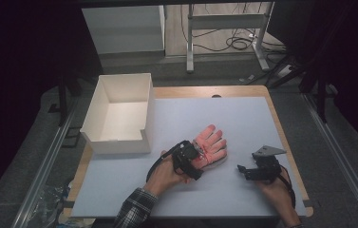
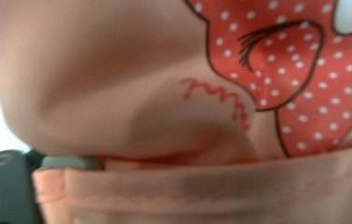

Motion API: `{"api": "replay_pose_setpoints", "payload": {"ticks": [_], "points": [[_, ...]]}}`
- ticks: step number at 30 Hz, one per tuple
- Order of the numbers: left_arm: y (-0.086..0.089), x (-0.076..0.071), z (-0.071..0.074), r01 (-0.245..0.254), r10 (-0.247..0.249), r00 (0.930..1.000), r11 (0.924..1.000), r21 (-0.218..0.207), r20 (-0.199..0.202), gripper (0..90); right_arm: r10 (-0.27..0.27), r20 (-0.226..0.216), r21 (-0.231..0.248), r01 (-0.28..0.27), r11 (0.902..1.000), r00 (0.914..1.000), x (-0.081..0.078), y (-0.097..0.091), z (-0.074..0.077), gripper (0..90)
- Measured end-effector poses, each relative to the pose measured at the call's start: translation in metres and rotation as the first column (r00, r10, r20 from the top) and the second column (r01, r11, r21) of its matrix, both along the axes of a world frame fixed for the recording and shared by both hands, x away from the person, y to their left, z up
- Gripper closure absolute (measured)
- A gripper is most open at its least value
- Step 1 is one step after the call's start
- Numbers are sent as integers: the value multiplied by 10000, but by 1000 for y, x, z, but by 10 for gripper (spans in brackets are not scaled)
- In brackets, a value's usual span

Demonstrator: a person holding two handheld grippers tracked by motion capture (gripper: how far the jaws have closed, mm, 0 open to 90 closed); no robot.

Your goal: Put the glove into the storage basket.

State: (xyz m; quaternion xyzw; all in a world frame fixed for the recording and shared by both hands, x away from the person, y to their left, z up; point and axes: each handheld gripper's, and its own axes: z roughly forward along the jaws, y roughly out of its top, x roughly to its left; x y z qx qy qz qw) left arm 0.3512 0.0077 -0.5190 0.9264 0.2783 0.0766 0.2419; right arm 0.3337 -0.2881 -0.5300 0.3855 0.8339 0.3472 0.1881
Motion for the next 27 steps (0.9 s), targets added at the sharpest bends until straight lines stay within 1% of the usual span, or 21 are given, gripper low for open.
{"api": "replay_pose_setpoints", "payload": {"ticks": [1, 4, 6, 10, 12, 18, 22, 23, 24, 27], "points": [[0, 0, 1, 30, -30, 10000, 10000, -29, -4, 161, 0, -5, 4, 0, 10000, 10000, 0, 0, 0, 198], [-1, -3, 5, 201, -201, 9998, 9998, 2, -4, 301, -2, -5, 4, 2, 10000, 10000, 0, 0, 0, 198], [0, -2, 7, 237, -237, 9997, 9997, -50, -99, 377, -3, -4, 4, 3, 10000, 10000, 0, 0, 0, 198], [6, 2, 8, 107, -132, 9990, 9982, -596, -418, 460, 2, 4, 2, -2, 10000, 10000, 0, 0, 0, 198], [9, 3, 9, -24, -20, 9987, 9965, -840, -514, 481, -3, 3, 6, 3, 10000, 10000, 0, 0, 0, 198], [14, 5, 13, -208, 127, 9978, 9917, -1272, -645, 496, 9, 14, -4, -9, 10000, 10000, 0, 0, 0, 198], [16, 7, 18, -295, 224, 9981, 9919, -1236, -579, 496, -11, 13, 13, 11, 10000, 10000, 0, 0, 0, 198], [16, 8, 19, -339, 280, 9984, 9917, -1242, -490, 495, 1, 12, 6, -1, 10000, 10000, 0, 0, 0, 198], [16, 9, 23, -397, 343, 9983, 9921, -1190, -470, 495, 1, 13, 6, -1, 10000, 10000, 0, 0, 0, 198], [18, 11, 31, -501, 462, 9983, 9914, -1205, -346, 492, 12, 16, 3, -12, 10000, 10000, 0, 0, 0, 198]]}}
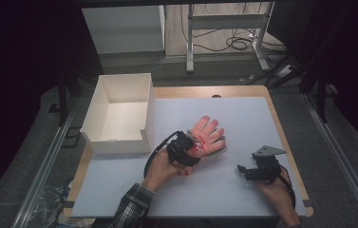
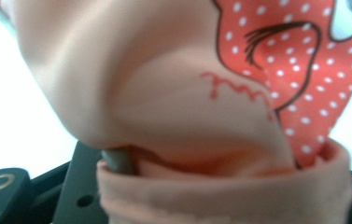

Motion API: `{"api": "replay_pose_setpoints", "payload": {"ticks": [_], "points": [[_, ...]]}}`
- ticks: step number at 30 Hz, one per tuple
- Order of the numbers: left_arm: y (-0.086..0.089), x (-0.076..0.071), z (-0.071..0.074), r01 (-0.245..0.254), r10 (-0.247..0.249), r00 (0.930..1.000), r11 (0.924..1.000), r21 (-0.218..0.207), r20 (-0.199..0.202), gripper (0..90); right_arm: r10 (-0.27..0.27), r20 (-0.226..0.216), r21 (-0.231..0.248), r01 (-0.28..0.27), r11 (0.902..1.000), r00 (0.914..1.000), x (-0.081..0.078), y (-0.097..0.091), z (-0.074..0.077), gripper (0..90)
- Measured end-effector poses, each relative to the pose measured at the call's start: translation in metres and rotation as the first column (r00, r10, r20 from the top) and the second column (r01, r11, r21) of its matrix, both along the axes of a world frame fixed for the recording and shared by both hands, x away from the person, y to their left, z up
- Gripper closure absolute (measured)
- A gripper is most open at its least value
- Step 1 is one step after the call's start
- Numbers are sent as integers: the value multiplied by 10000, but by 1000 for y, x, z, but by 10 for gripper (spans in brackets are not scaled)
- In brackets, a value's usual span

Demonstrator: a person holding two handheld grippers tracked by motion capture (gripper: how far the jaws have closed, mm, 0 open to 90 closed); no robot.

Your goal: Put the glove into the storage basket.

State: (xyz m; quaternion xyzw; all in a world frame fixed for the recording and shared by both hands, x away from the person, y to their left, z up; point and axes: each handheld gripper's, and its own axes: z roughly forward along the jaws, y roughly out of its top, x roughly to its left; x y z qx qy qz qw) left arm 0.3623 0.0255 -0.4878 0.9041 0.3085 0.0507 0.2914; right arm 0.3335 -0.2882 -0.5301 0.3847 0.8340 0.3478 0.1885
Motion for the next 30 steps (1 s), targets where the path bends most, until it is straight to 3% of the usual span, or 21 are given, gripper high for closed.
{"api": "replay_pose_setpoints", "payload": {"ticks": [17, 23, 30], "points": [[15, 28, 56, -1022, 1020, 9937, 9948, 26, 475, 484, 8, 0, 7, -8, 10000, 10000, 0, 0, 0, 198], [20, 37, 70, -1128, 1112, 9920, 9933, 240, 599, 480, 13, 23, 18, -13, 10000, 10000, 0, 0, 0, 198], [30, 50, 93, -1551, 1532, 9861, 9875, 264, 643, 479, 16, 25, 17, -16, 10000, 10000, 0, 0, 0, 198]]}}
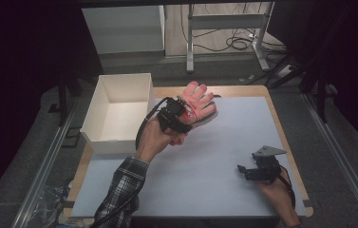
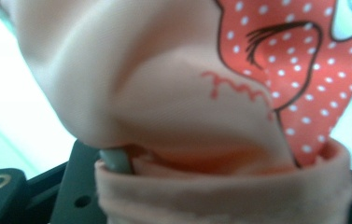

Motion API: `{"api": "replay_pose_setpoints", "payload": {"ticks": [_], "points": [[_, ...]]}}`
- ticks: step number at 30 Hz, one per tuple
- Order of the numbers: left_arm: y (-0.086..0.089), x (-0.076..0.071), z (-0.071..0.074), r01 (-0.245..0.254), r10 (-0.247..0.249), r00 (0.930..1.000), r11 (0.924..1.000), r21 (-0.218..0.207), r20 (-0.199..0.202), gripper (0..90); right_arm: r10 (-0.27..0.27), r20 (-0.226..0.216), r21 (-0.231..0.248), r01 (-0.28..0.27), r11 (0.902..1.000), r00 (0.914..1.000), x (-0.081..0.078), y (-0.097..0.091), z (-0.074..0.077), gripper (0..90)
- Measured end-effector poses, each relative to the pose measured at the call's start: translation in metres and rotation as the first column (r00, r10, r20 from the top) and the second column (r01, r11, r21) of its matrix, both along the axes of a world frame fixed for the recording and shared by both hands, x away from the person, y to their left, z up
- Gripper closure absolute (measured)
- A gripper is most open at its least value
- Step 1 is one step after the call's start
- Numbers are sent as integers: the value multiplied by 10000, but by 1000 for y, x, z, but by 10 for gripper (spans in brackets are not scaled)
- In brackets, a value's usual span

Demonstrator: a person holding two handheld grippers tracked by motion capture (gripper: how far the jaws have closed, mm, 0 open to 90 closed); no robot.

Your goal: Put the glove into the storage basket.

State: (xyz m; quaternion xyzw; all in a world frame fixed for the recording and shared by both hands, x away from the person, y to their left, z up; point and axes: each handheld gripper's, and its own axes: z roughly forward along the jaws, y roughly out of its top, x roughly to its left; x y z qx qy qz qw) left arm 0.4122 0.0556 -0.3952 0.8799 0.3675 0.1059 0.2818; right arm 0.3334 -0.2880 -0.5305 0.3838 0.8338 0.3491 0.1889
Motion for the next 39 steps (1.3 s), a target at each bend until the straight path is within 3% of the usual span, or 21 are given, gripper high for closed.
{"api": "replay_pose_setpoints", "payload": {"ticks": [12, 20, 24, 32, 39], "points": [[22, 20, 26, -814, 813, 9966, 9966, 117, 106, 479, -4, 6, -10, 4, 10000, 10000, 0, 0, 0, 198], [46, 32, 41, -1616, 1614, 9865, 9869, 31, 273, 479, -6, 5, -7, 6, 10000, 10000, 0, 0, 0, 198], [61, 36, 46, -2158, 2159, 9752, 9764, -75, 486, 479, -8, 7, -4, 8, 10000, 10000, 0, 0, 0, 198], [94, 39, 50, -3183, 3182, 9458, 9479, -105, 654, 479, -8, 17, -12, 8, 10000, 10000, 0, 0, 0, 198], [120, 39, 45, -4167, 4165, 9065, 9090, -135, 692, 478, -8, 38, -19, 8, 10000, 10000, 0, 0, 0, 197]]}}
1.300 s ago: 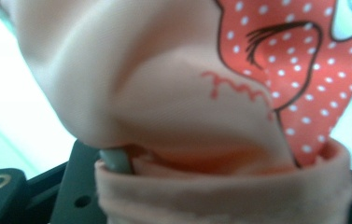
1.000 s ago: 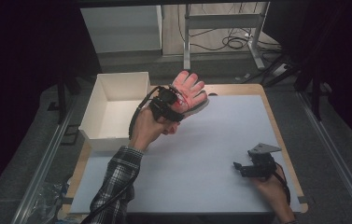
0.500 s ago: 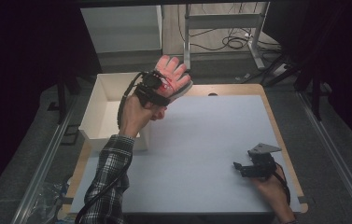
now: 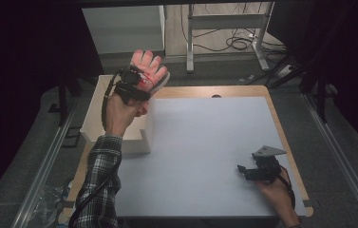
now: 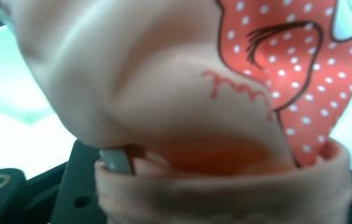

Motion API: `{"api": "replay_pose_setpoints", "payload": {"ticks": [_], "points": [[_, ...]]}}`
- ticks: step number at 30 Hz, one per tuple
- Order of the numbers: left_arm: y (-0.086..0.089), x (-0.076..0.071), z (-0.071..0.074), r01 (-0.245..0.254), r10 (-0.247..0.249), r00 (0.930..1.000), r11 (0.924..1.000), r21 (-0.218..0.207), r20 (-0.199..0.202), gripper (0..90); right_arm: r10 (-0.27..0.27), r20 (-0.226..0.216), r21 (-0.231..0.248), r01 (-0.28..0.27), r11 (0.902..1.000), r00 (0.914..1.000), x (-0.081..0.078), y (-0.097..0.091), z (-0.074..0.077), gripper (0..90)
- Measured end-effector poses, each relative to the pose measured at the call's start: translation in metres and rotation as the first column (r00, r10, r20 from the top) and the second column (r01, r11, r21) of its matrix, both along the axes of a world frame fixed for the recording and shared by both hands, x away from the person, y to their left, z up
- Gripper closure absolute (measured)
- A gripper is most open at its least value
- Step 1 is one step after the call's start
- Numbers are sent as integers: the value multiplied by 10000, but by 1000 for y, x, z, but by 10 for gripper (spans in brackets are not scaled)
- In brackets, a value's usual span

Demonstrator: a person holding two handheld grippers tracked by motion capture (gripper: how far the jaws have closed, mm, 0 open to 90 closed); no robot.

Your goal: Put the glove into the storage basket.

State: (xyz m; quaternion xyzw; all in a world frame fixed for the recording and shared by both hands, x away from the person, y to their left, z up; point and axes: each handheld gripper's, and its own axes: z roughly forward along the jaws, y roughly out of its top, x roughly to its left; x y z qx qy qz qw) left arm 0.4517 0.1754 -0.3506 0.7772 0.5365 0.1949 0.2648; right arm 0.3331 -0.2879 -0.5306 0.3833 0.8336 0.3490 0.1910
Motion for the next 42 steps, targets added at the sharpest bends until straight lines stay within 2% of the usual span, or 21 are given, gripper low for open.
{"api": "replay_pose_setpoints", "payload": {"ticks": [6, 8, 11, 17, 20, 28, 35, 37, 42], "points": [[22, 2, -13, -745, 742, 9971, 9971, -133, -161, 475, -4, -2, -5, 4, 10000, 10000, 0, 0, 0, 197], [25, 2, -15, -832, 830, 9964, 9965, -117, -167, 475, -8, -7, -1, 8, 10000, 10000, 0, 0, 0, 197], [39, 2, -24, -1250, 1248, 9920, 9921, -102, -198, 474, -10, 0, -6, 10, 10000, 10000, 0, 0, 0, 197], [51, 4, -40, -1611, 1606, 9863, 9869, -100, -375, 470, -10, 9, -12, 10, 10000, 10000, 0, 0, 0, 197], [52, 7, -51, -1737, 1730, 9843, 9847, -167, -358, 468, -9, 9, -11, 9, 10000, 10000, 0, 0, 0, 197], [49, 15, -78, -2018, 1992, 9775, 9789, -326, -688, 461, -11, 11, -13, 11, 10000, 10000, 0, 0, 0, 196], [41, 27, -97, -2216, 2199, 9681, 9751, -10, -1197, 450, -11, 13, -12, 11, 10000, 10000, 0, 0, 0, 196], [39, 31, -102, -2211, 2217, 9665, 9751, 191, -1297, 447, -15, 10, -12, 15, 10000, 10000, 0, 0, 0, 196], [34, 36, -111, -2258, 2279, 9599, 9737, 314, -1632, 436, -16, 9, -11, 16, 10000, 10000, 0, 0, 0, 196]]}}
